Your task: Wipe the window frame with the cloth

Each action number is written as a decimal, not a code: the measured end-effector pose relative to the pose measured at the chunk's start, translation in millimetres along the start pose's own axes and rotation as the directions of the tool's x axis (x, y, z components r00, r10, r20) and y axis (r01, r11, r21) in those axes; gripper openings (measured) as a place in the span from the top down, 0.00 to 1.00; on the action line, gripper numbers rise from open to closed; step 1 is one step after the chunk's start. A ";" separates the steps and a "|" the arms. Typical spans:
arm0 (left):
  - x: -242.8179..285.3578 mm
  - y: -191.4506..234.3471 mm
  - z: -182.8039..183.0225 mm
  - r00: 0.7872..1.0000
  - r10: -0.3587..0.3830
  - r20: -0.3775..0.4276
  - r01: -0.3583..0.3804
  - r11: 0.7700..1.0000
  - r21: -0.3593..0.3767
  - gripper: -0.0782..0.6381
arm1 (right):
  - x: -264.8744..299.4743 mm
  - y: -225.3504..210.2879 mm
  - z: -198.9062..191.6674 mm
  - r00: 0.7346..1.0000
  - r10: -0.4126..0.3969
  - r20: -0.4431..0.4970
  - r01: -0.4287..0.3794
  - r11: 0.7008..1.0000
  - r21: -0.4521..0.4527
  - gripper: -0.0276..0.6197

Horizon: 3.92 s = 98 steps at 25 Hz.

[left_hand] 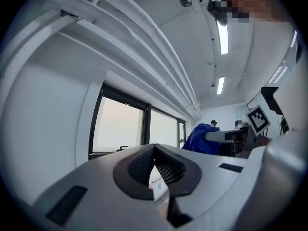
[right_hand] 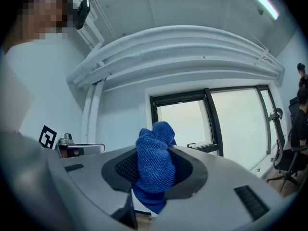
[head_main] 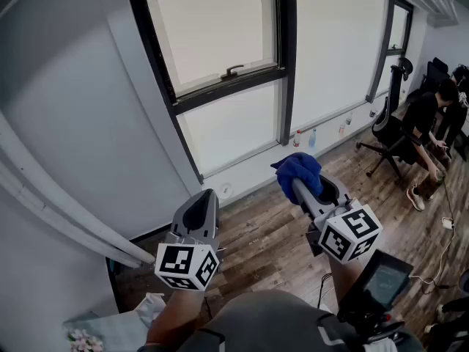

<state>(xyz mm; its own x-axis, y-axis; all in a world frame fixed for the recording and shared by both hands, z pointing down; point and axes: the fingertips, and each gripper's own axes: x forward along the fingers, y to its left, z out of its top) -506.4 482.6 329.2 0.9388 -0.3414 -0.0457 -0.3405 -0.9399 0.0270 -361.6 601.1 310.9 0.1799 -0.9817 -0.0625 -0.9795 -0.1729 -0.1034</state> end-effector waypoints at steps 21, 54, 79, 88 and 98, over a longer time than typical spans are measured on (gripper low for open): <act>-12.0 48.3 -22.0 1.000 -0.027 -0.008 0.026 0.998 -0.051 0.88 | 37.6 41.3 -10.8 0.999 -0.043 -0.024 0.043 0.999 0.000 0.75; 230.0 104.8 -28.1 0.993 0.112 -0.026 -0.111 0.994 0.019 0.88 | 227.7 -141.6 -4.2 0.993 0.119 0.012 -0.119 0.992 0.041 0.75; 429.5 299.3 -46.3 0.971 0.235 -0.037 -0.236 0.972 -0.011 0.88 | 510.8 -209.2 -30.7 0.969 0.230 -0.089 -0.226 0.973 0.055 0.75; 489.0 409.4 -48.4 0.960 0.271 -0.070 -0.274 0.961 -0.032 0.88 | 666.8 -187.4 -40.3 0.941 0.316 -0.119 -0.307 0.948 0.090 0.75; 519.2 468.9 -56.4 0.924 0.370 -0.099 -0.375 0.926 -0.038 0.88 | 750.7 -175.2 -51.0 0.893 0.428 -0.137 -0.413 0.902 0.126 0.75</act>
<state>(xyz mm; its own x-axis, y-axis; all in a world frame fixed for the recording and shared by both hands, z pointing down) -175.7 -134.8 374.6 0.7461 -0.6625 0.0663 -0.6658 -0.7418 0.0796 -59.6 -109.6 332.7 -0.2713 -0.9618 0.0359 -0.9464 0.2598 -0.1921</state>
